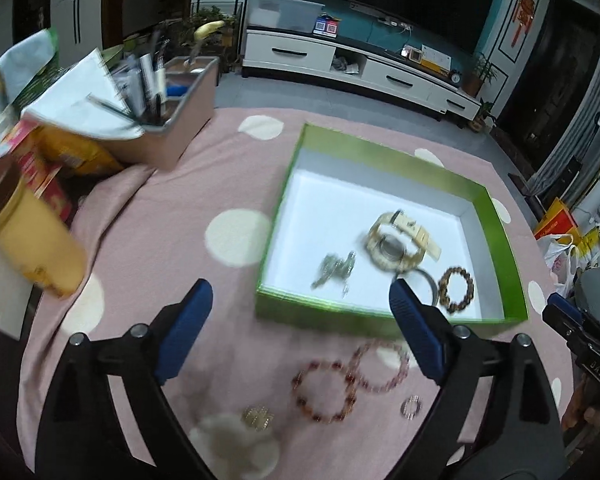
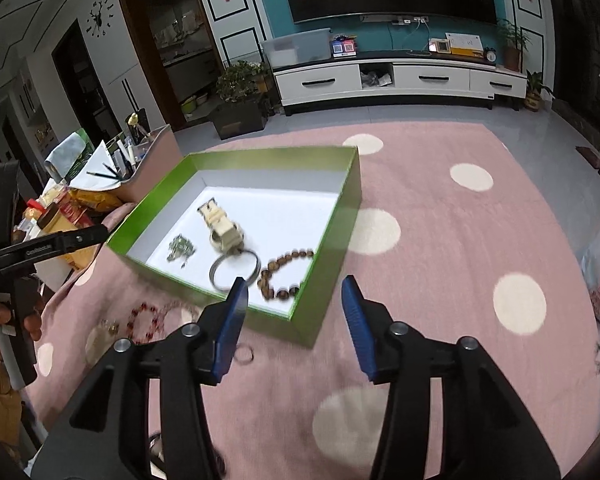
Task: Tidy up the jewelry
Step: 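Withdraw both tools from the box toward the remaining jewelry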
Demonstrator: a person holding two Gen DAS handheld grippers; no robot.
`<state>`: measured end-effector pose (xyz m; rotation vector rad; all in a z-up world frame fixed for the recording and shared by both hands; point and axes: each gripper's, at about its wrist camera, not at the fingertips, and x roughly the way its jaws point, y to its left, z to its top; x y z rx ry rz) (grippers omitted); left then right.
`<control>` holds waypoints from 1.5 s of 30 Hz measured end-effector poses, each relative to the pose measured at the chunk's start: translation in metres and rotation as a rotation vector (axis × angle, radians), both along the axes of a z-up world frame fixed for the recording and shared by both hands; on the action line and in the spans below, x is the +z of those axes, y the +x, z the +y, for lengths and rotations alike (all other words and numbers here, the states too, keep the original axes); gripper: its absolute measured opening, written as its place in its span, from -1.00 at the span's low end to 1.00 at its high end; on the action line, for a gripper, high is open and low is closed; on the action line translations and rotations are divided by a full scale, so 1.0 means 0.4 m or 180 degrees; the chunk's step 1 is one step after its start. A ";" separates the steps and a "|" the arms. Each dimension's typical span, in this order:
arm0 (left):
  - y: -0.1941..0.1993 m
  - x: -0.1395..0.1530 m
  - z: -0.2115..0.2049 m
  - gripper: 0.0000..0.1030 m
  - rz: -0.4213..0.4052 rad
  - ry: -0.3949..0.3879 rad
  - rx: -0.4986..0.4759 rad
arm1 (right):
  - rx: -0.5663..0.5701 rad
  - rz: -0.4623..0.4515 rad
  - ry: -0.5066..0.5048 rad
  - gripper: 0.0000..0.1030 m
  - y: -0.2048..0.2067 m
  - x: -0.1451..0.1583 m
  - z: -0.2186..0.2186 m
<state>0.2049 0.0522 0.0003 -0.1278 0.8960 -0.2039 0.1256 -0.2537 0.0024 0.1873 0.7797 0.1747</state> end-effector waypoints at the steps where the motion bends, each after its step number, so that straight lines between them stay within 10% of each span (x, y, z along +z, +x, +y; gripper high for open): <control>1: -0.016 -0.003 0.014 0.82 0.0013 -0.0006 0.0030 | -0.0003 0.0005 0.0005 -0.04 -0.012 -0.001 -0.001; 23: -0.345 -0.098 0.071 0.88 0.0002 0.0324 0.0122 | 0.0381 0.0332 0.0140 0.27 -0.213 -0.074 0.114; 45: -0.324 -0.166 0.059 0.94 0.0109 0.0306 -0.0001 | 0.0997 0.0588 -0.0459 0.22 -0.054 -0.156 0.351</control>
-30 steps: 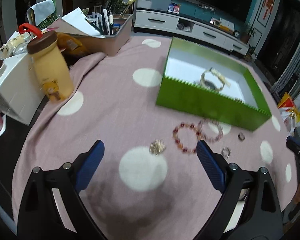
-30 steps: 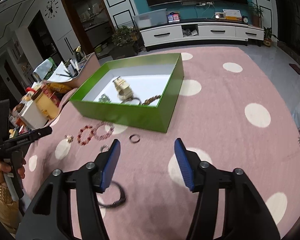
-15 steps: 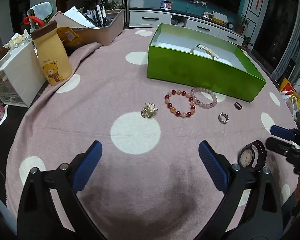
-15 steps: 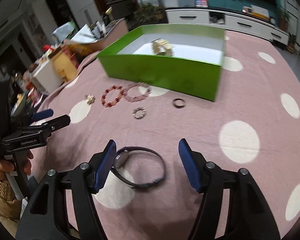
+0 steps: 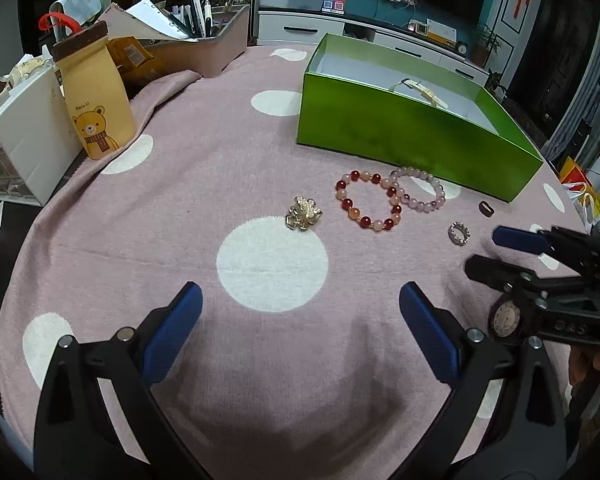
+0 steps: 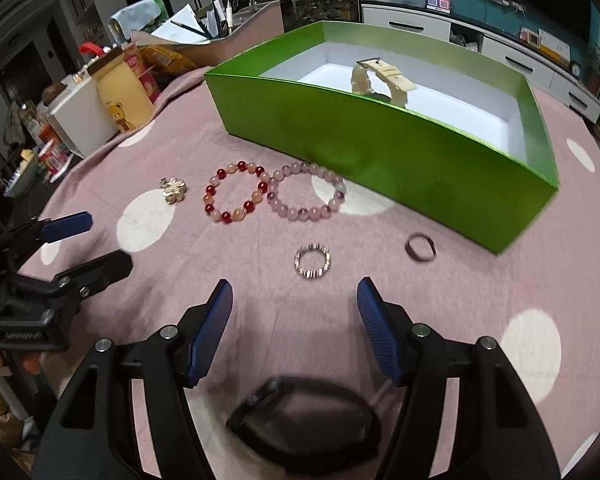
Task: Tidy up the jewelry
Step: 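Withdraw both tools from the box toward the remaining jewelry, then grasp the gold brooch with the left tool while the right tool grasps the silver ring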
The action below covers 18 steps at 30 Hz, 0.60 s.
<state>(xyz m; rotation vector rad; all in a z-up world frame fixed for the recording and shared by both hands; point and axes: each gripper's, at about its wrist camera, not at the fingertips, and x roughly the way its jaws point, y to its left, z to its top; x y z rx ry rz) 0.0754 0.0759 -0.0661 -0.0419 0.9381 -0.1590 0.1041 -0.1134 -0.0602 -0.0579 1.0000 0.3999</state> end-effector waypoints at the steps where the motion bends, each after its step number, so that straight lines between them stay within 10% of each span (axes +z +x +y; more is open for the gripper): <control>1: 0.002 -0.001 0.000 0.94 -0.0001 -0.0004 -0.0002 | -0.0001 -0.0010 -0.0052 0.14 0.008 -0.002 0.006; 10: 0.020 -0.003 0.004 0.94 -0.0026 -0.0048 -0.0016 | 0.0142 -0.0025 -0.0390 -0.59 0.051 -0.024 0.049; 18: 0.053 -0.002 -0.011 0.94 -0.0074 -0.0060 -0.0025 | 0.0118 -0.0122 -0.0255 -0.59 0.027 -0.015 0.030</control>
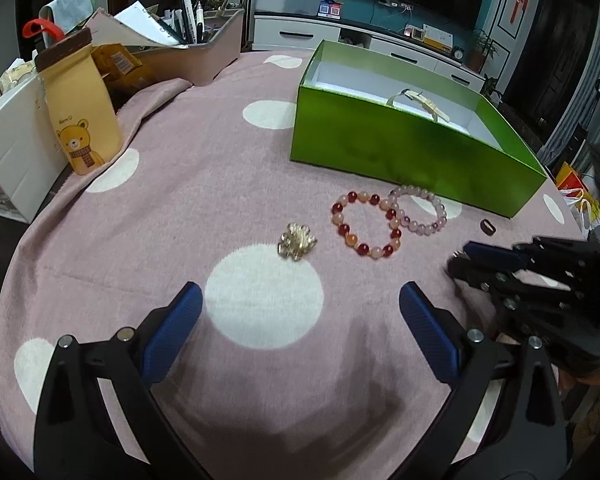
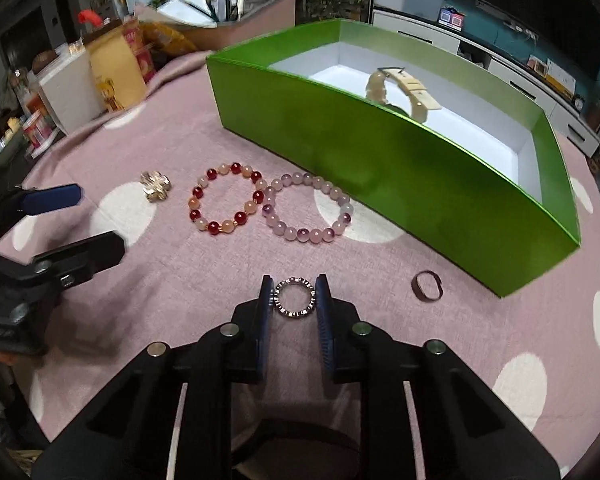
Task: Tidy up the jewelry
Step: 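Grasp the gold brooch with the left tool while the right tool grasps the silver ring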
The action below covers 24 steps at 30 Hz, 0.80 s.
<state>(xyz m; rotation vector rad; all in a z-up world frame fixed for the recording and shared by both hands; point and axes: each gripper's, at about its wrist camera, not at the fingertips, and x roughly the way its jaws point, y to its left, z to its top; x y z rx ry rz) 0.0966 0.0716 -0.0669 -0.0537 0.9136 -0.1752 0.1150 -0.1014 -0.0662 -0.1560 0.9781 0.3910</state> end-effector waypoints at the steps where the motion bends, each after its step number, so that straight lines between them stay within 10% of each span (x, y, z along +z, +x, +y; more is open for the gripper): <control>1: 0.008 -0.001 -0.002 0.94 -0.0012 0.0007 0.0008 | -0.0019 -0.0012 0.0031 -0.59 -0.005 0.005 -0.005; 24: 0.103 -0.045 -0.003 -0.54 -0.0059 0.0118 -0.0073 | -0.0428 -0.0136 0.0538 -0.59 -0.093 0.061 -0.152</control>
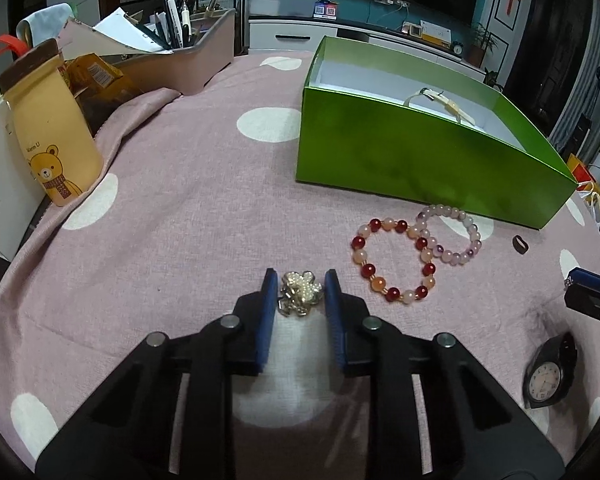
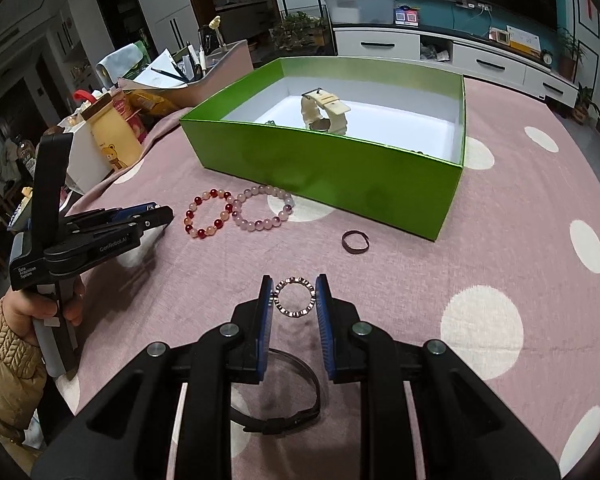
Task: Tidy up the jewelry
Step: 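Grasp the gold brooch with the left tool while the right tool grasps the silver ring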
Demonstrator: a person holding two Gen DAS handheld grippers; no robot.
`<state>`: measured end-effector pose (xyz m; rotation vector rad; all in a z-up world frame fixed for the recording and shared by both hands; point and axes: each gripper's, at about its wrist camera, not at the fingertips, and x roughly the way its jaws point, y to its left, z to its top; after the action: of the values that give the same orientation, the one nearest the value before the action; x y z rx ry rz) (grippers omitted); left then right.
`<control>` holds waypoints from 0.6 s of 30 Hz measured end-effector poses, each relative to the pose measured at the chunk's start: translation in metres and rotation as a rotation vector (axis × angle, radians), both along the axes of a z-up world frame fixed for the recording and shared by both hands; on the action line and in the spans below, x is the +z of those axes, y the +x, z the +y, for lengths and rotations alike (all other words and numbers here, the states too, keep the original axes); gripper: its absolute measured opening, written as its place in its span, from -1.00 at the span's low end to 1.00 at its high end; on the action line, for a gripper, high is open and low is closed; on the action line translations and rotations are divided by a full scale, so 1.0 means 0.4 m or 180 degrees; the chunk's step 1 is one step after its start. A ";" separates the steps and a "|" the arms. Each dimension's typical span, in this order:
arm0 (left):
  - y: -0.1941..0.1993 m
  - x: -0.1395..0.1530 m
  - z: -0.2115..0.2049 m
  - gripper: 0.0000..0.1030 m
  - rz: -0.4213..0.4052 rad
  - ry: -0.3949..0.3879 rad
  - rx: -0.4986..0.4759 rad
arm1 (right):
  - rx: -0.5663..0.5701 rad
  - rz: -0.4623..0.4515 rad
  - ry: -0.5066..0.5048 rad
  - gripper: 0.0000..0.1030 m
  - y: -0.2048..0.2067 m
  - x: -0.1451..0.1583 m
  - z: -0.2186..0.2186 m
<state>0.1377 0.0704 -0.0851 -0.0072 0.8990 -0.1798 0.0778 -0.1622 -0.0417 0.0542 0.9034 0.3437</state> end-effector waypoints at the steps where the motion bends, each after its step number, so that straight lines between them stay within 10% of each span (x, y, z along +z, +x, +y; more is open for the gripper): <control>1: -0.001 0.000 0.002 -0.58 -0.0001 -0.0007 0.0006 | 0.0000 0.0001 0.0001 -0.59 0.000 0.000 0.001; 18: -0.086 0.045 0.010 -0.58 0.0012 -0.0147 -0.0001 | 0.0001 -0.0075 0.0032 -0.59 -0.020 0.024 -0.007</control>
<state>0.1033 0.0745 -0.0670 -0.0502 0.8986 -0.2009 0.0696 -0.1648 -0.0321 0.0591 0.8783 0.3487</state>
